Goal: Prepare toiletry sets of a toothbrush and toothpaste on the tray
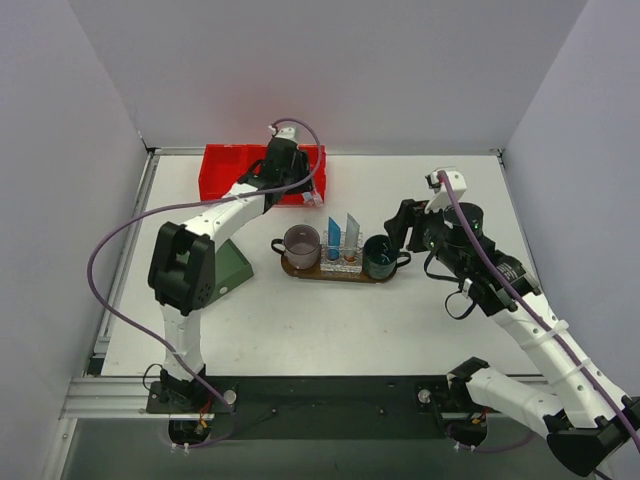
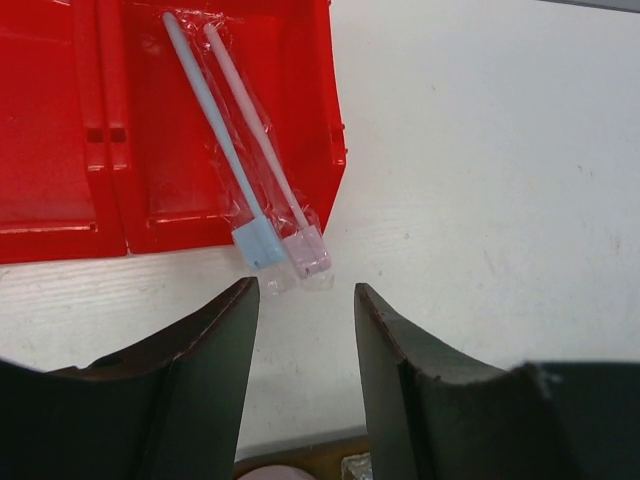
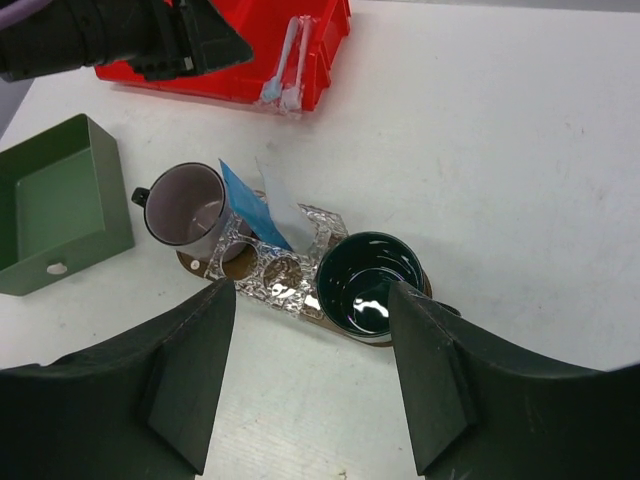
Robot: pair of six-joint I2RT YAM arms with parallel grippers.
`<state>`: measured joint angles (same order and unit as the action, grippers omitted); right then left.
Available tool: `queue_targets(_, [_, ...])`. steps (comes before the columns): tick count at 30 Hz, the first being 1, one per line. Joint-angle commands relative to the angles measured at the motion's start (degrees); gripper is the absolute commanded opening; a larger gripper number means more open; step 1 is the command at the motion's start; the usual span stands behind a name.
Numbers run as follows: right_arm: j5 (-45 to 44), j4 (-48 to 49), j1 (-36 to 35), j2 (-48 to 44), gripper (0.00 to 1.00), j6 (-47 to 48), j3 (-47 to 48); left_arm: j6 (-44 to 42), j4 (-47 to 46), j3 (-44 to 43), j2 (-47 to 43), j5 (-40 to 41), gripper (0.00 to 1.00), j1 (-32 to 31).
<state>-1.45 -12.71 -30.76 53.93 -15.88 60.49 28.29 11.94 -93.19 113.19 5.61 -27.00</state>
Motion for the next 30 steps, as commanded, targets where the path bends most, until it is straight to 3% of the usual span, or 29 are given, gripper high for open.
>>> queue_targets(1, [0.40, 0.84, 0.44, -1.63, 0.58, -1.17, -2.04, -0.96, 3.60, -8.14, 4.93, 0.54, 0.53, 0.37])
queue_targets(7, [0.75, 0.84, 0.71, -2.34, 0.58, -1.17, -2.83, -1.31, 8.35, -14.47, 10.74, 2.30, 0.51, 0.46])
queue_targets(30, [1.01, 1.20, 0.88, -1.99, 0.58, -1.61, -3.80, 1.24, 10.03, -21.33, 20.05, -2.00, 0.47, 2.75])
